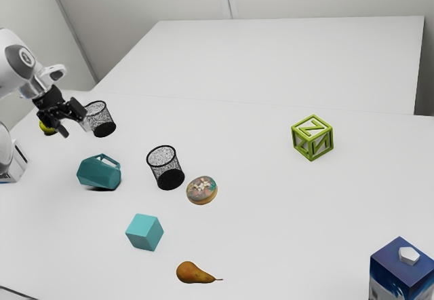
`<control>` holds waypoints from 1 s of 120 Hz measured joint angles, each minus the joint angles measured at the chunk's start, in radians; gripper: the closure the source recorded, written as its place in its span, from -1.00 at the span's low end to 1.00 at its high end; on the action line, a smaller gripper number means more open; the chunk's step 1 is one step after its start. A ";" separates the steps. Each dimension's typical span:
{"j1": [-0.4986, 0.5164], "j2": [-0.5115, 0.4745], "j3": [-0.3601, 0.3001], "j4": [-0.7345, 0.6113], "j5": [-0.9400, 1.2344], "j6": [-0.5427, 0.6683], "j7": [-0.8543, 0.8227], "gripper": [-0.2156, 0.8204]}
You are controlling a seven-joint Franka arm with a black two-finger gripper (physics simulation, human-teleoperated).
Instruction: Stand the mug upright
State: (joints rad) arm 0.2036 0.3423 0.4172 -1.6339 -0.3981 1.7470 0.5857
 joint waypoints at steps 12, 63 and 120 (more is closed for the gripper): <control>0.074 0.057 -0.004 0.029 -0.058 -0.072 0.067 -0.58; 0.201 0.283 -0.020 0.150 -0.258 -0.280 0.338 -0.58; 0.190 0.307 -0.021 0.122 -0.384 -0.322 0.484 -0.39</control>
State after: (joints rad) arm 0.3936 0.6490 0.3966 -1.5117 -0.7825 1.4248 1.0693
